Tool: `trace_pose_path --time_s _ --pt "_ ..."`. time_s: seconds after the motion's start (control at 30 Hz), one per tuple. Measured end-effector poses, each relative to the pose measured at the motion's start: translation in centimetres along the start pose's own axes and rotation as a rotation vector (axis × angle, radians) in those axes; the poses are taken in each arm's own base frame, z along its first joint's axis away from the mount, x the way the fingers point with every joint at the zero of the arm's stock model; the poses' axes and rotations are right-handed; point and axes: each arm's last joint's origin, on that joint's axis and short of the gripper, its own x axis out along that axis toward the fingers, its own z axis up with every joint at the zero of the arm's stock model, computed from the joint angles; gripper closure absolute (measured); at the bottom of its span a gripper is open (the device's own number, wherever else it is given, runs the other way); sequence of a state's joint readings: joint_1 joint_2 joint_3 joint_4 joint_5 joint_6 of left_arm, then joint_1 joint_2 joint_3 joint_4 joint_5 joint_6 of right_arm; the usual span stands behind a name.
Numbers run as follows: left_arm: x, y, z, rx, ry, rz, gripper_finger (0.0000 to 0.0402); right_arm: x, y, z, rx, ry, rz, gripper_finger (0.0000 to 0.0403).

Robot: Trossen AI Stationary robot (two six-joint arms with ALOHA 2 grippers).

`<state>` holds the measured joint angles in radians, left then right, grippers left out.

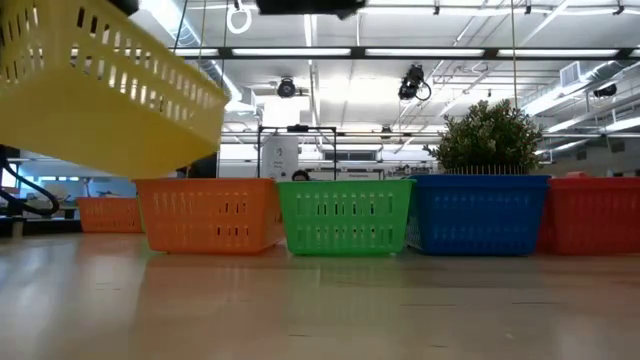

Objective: Stack baskets by color
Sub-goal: Stack the left yellow bin on top of the right yellow bin

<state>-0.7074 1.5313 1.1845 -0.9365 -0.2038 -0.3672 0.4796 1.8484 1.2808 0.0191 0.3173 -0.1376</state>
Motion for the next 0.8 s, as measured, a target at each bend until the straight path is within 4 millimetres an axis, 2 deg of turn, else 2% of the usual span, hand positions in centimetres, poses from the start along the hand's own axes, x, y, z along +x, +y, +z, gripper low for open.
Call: trace_pose_path --time_s 0.17,0.4,0.63,0.8 --pt "1.2 -1.0 2.3 0.118 0.017 0.003 0.0397 0.2 -2.0 1.7 -0.124 -0.063 0.024 0.0189" --pt "1.2 -1.9 4.8 0.267 -0.021 0.018 0.0396 0.9 -4.3 0.9 -0.137 -0.06 0.147 0.0188" --pt "0.3 -1.8 5.8 0.348 -0.074 0.084 0.0396 0.9 -4.3 0.3 -0.115 -0.022 0.254 0.0217" --pt "0.2 -1.6 6.0 0.365 -0.083 0.124 0.0395 0.8 -4.1 0.3 -0.041 -0.013 0.282 0.0283"
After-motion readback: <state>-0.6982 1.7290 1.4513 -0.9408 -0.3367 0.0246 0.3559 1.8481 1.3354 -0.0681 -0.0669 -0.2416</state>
